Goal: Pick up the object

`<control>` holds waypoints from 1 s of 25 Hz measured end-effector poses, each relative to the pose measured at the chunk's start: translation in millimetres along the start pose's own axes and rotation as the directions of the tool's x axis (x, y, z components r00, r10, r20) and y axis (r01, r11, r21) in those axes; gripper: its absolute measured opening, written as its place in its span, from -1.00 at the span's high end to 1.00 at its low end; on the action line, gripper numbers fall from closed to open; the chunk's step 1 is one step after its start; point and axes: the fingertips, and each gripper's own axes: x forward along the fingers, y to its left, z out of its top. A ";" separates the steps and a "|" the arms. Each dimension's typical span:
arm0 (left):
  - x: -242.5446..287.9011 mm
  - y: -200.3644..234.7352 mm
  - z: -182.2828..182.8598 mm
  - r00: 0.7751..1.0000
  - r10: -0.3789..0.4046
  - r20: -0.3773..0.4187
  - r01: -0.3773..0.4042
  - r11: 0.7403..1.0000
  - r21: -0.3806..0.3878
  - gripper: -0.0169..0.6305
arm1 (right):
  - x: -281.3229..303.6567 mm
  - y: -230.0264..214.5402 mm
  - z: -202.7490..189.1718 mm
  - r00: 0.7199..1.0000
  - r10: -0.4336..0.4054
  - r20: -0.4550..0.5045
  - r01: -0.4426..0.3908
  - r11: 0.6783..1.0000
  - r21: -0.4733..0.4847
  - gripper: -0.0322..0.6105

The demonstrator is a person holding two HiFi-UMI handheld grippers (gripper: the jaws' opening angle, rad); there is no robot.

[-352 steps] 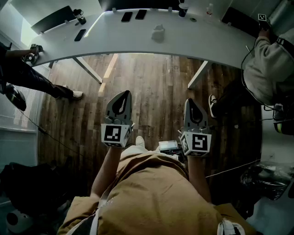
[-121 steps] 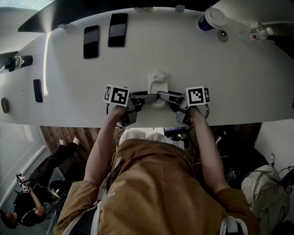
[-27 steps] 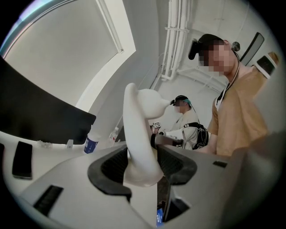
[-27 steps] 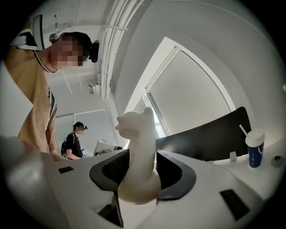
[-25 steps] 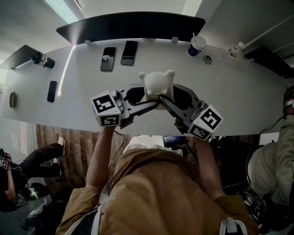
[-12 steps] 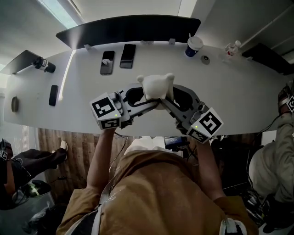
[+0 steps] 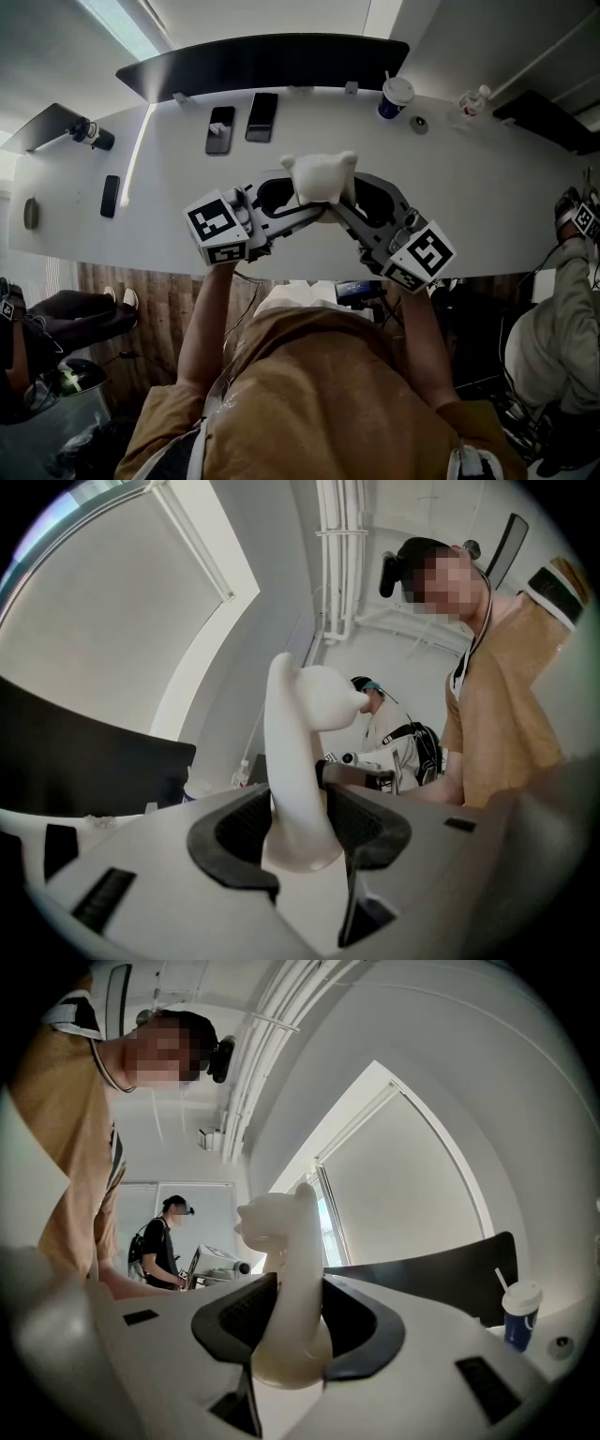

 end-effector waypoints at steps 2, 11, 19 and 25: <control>0.3 0.1 0.5 1.000 0.002 0.004 -0.002 1.000 0.002 0.36 | 0.1 0.0 0.2 1.000 0.002 0.003 -0.002 1.000 0.001 0.40; -0.1 1.5 -1.1 1.000 0.005 0.006 -0.005 1.000 0.009 0.36 | 0.6 -0.9 -2.0 1.000 0.003 -0.002 -0.003 1.000 -0.005 0.40; -1.9 4.5 -4.0 1.000 0.012 -0.006 -0.012 1.000 0.009 0.36 | 3.2 -1.9 -3.7 1.000 0.006 -0.008 -0.006 1.000 -0.007 0.40; -5.0 7.7 0.4 1.000 0.004 0.009 -0.004 1.000 0.012 0.36 | 9.0 -1.3 -2.5 1.000 0.004 -0.009 -0.004 1.000 -0.012 0.40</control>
